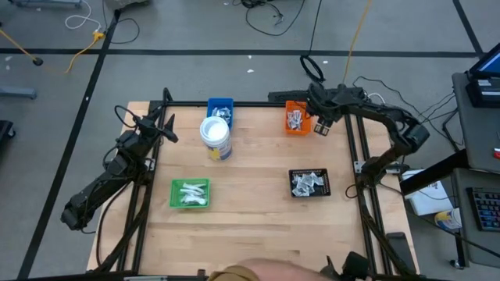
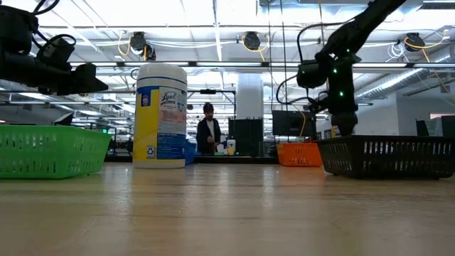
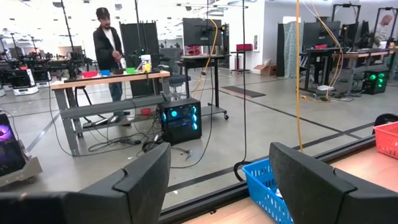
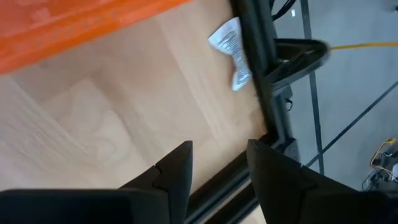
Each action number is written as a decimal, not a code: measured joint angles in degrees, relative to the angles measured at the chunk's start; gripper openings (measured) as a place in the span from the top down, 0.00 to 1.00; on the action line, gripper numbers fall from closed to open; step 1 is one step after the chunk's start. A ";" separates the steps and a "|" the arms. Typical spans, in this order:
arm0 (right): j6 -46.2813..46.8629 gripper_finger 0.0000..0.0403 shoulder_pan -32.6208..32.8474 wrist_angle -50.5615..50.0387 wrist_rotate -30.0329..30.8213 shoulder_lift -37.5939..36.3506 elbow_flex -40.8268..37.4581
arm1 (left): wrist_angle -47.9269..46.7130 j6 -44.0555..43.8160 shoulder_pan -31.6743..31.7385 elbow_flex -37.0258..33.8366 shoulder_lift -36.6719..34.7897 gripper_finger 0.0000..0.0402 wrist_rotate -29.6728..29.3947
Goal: Pick & Place First Aid Supplies
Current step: Put the orange ointment pack into the orange bin
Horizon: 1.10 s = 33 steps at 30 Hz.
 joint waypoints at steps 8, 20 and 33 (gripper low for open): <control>-1.92 0.65 -0.93 12.17 0.20 2.59 -4.21 | 0.00 0.00 0.00 0.00 0.00 0.32 0.00; -8.94 0.68 -6.75 19.71 0.24 11.73 -3.34 | 0.00 -0.01 -0.01 0.00 -0.02 0.32 0.01; -12.97 0.78 -6.49 20.12 -0.32 12.15 -0.76 | 0.00 0.00 0.00 0.00 -0.02 0.32 0.02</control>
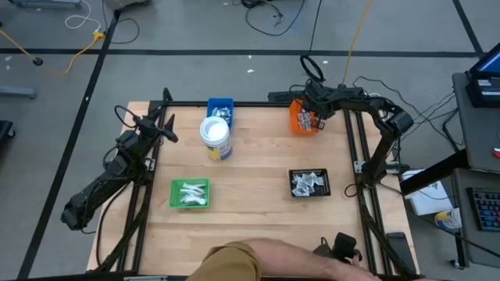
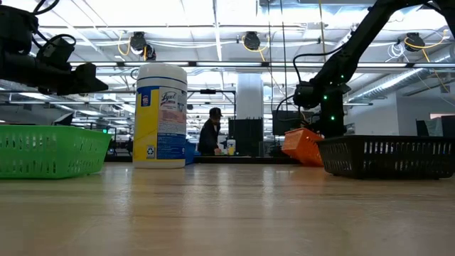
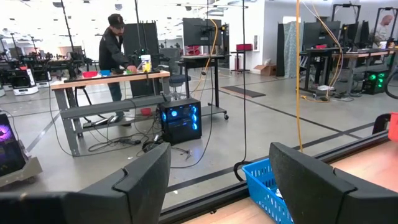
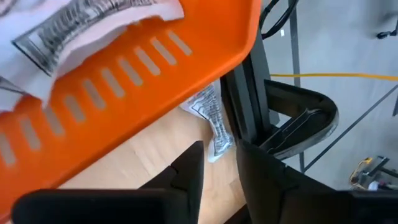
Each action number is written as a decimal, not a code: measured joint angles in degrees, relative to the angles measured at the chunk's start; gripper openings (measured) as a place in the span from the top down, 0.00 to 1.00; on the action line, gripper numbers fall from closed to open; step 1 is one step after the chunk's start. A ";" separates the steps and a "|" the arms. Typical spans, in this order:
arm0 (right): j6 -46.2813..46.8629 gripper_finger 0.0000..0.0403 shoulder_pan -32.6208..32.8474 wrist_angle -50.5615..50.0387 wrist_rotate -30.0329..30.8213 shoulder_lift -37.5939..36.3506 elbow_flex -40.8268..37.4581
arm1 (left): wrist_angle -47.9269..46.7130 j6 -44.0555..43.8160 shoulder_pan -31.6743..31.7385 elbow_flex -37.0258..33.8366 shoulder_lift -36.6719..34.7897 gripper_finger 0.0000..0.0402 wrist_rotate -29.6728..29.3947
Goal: Pick & Place First Aid Supplies
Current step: Put the orange ointment pack into the orange bin
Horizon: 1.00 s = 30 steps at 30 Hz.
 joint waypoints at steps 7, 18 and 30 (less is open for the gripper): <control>-1.25 0.87 0.02 -1.80 -0.36 0.06 0.00 | 0.00 0.00 -0.02 0.02 0.02 0.32 0.00; 0.84 1.00 1.29 -8.73 -2.77 0.09 1.61 | 0.00 0.00 -0.01 0.01 0.00 0.32 -0.01; 7.10 1.00 3.79 -16.95 -2.87 0.08 10.49 | 0.00 -0.01 -0.02 0.00 0.01 0.32 -0.01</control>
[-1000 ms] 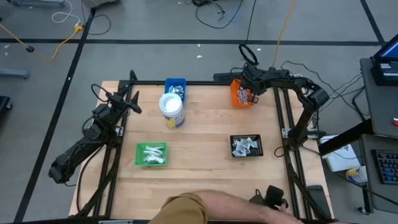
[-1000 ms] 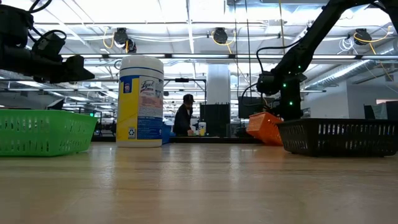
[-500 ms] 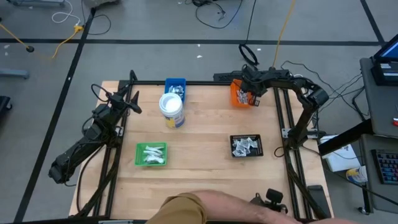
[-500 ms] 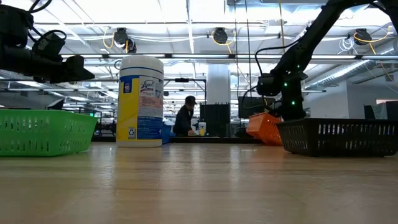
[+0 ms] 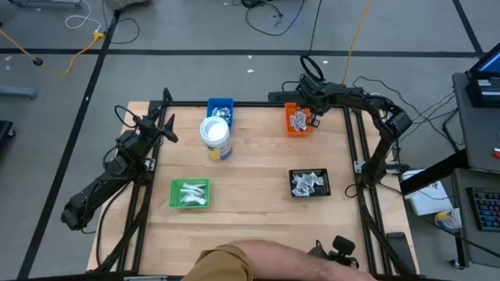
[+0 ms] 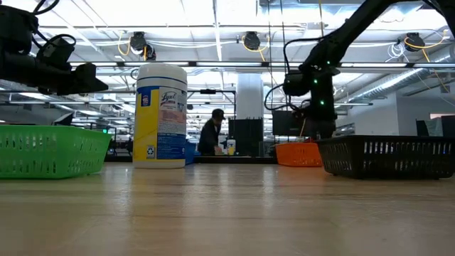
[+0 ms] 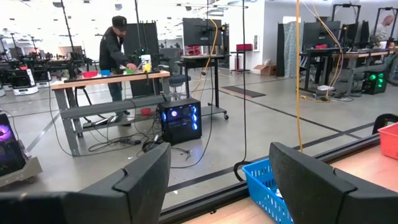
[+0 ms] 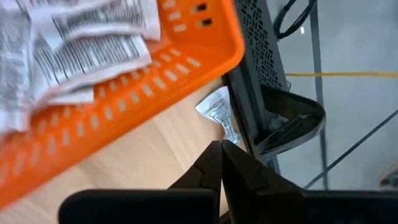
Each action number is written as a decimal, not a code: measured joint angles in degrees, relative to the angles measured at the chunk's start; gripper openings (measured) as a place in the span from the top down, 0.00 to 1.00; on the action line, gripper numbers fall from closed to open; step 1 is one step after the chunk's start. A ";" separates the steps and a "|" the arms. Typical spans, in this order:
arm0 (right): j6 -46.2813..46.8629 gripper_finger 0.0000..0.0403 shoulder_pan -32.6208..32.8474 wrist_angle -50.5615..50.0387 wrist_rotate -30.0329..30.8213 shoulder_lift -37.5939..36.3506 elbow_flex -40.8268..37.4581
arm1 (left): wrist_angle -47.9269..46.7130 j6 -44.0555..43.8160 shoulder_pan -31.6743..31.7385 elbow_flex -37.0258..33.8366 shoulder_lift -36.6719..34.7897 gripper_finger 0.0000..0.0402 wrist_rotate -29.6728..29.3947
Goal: Pick & Place First Aid Supplies
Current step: Put the orange ointment pack into the orange bin
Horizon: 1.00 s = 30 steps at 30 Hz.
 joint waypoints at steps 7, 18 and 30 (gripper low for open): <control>4.70 0.92 -2.90 -2.43 -3.29 -0.02 -1.52 | 0.00 0.01 0.01 0.00 0.01 0.32 0.01; -5.64 0.66 -8.98 0.07 -6.61 0.00 -4.39 | 0.00 0.00 0.01 0.01 0.01 0.32 -0.01; 0.02 0.66 -10.64 2.14 -7.86 0.00 -4.50 | 0.00 -0.01 0.00 0.00 -0.01 0.32 0.01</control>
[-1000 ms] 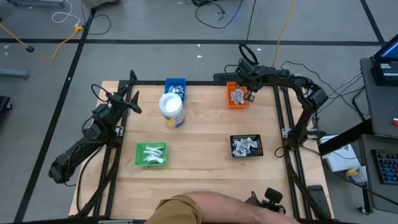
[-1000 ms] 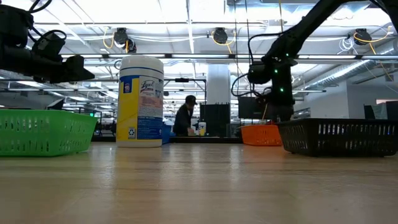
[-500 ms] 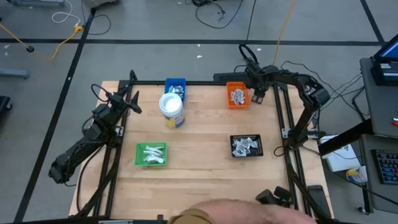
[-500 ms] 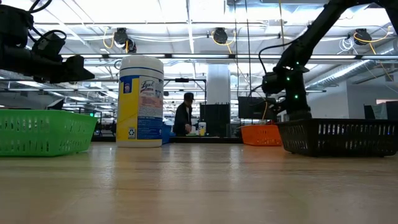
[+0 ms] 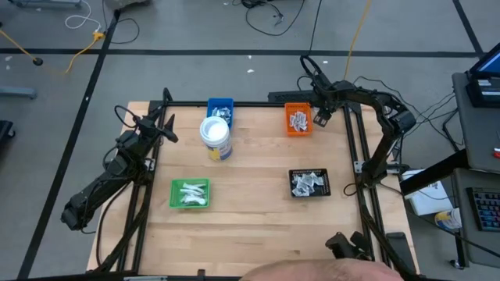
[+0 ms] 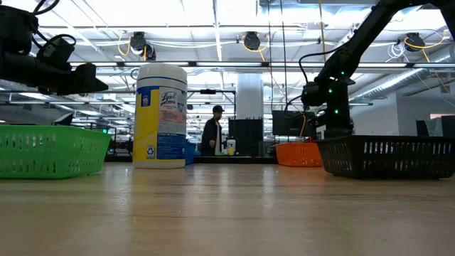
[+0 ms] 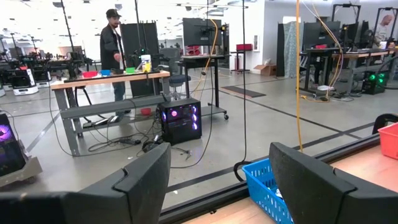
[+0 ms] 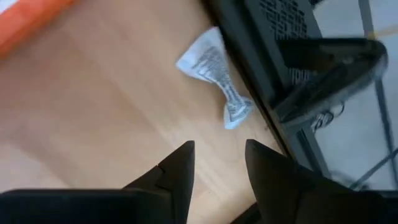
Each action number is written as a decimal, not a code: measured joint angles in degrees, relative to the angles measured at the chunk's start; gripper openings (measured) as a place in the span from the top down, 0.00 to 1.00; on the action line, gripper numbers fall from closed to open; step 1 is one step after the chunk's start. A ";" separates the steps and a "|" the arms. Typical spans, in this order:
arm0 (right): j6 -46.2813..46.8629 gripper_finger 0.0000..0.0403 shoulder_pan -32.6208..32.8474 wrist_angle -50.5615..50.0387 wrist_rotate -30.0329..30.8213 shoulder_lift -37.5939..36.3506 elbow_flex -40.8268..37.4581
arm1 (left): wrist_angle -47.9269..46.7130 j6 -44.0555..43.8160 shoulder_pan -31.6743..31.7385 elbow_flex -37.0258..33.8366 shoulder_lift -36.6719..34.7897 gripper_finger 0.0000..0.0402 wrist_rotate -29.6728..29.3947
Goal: Pick & Place First Aid Supplies
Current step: Put the orange ointment pack into the orange bin
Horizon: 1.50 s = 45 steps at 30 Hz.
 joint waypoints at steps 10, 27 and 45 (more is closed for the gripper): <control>38.18 0.68 -0.02 -3.89 0.22 0.00 0.00 | 0.02 0.00 0.02 0.00 0.00 0.32 -0.02; 85.56 0.68 -0.02 10.23 -5.71 -0.04 -0.73 | 0.02 0.02 0.00 0.00 0.00 0.32 0.00; 108.79 0.68 -0.04 17.83 -0.91 -0.04 -7.35 | 0.02 0.02 0.01 0.01 0.01 0.32 0.00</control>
